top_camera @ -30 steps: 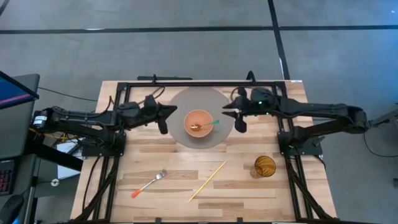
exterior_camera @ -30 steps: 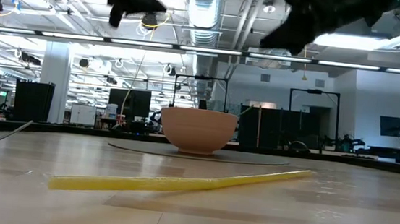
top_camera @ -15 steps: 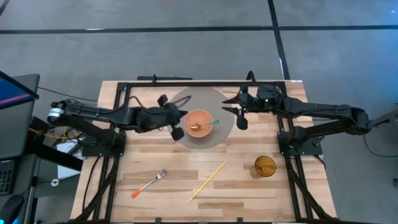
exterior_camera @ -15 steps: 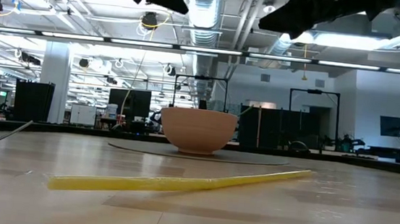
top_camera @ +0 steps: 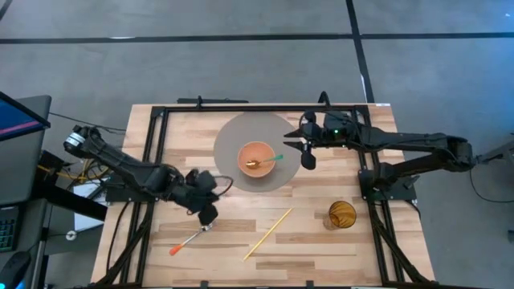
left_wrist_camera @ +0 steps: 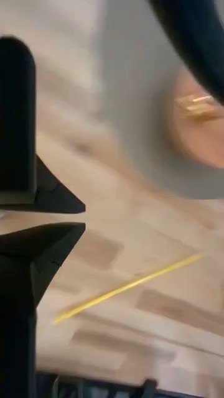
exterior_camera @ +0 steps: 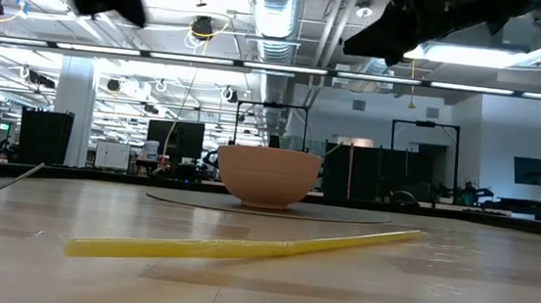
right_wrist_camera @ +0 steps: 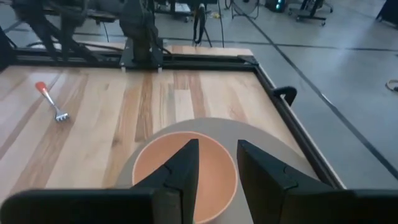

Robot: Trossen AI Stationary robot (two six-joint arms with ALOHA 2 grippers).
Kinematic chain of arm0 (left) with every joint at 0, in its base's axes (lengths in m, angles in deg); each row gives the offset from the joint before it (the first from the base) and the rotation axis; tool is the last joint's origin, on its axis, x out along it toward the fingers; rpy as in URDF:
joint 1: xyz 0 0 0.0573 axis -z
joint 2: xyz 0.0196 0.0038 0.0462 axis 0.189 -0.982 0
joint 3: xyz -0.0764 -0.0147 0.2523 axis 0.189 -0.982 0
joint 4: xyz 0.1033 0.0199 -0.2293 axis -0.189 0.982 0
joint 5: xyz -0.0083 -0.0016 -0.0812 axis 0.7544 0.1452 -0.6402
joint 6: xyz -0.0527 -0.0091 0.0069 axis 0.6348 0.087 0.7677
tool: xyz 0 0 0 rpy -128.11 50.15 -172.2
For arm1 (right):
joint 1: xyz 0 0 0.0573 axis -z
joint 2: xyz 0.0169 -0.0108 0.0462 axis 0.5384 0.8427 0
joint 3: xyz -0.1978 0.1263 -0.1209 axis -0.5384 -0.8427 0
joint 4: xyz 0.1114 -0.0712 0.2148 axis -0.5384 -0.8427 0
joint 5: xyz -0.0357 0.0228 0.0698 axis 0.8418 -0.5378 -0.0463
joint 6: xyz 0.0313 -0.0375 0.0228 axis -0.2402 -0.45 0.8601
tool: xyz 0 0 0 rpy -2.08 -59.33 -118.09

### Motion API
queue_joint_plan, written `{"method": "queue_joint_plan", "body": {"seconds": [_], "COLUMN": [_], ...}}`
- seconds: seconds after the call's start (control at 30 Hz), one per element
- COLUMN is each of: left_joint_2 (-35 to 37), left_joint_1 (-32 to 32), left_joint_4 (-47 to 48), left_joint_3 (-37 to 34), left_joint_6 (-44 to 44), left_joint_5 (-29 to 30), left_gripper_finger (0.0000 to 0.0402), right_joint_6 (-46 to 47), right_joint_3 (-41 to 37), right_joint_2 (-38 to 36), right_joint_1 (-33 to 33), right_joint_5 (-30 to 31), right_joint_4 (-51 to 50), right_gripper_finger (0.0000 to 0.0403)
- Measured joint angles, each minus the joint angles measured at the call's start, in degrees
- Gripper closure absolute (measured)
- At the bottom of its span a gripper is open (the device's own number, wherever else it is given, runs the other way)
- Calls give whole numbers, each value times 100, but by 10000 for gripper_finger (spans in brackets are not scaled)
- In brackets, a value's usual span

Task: Pick & Place Utensil
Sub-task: Put the orange fork into the orange bowl on the gray table placemat

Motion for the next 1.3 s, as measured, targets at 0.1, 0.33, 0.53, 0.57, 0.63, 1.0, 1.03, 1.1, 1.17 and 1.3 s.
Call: {"method": "queue_joint_plan", "body": {"seconds": [0.1, 0.33, 0.53, 0.57, 0.63, 1.0, 1.03, 1.1, 1.17, 1.3], "left_joint_2": [-26, -368, -855, -945, -1101, -1900, -1949, -2010, -2013, -1882], "left_joint_1": [235, 621, 733, 775, 869, 1144, 1152, 1176, 1178, 1181], "left_joint_4": [-4, -12, -760, -917, -985, -1384, -1382, -1363, -1344, -1292], "left_joint_3": [-299, -1206, -1447, -1447, -1445, -1425, -1415, -1414, -1418, -1441], "left_joint_6": [1041, 3011, 3096, 3029, 3004, 3053, 3054, 3054, 3050, 3050], "left_joint_5": [-631, -2377, -2887, -2887, -2897, -3026, -3023, -3002, -2957, -2726], "left_gripper_finger": [342, 296, 282, 282, 282, 283, 285, 296, 314, 377], "right_joint_6": [11, 9, 4, -7, -82, -487, -489, -501, -503, -503], "right_joint_3": [0, 130, 184, 184, 186, 186, 186, 186, 186, 186], "right_joint_2": [119, 374, 381, 358, 336, 380, 380, 377, 377, 377], "right_joint_1": [0, -2, -2, -1, 2, -4, -4, -4, -7, -4], "right_joint_5": [0, -2, -2, -2, 0, 11, 9, 9, 9, 9], "right_joint_4": [41, 26, 44, 42, 138, 339, 430, 599, 733, 872], "right_gripper_finger": [300, 300, 300, 300, 300, 300, 300, 300, 300, 300]}}
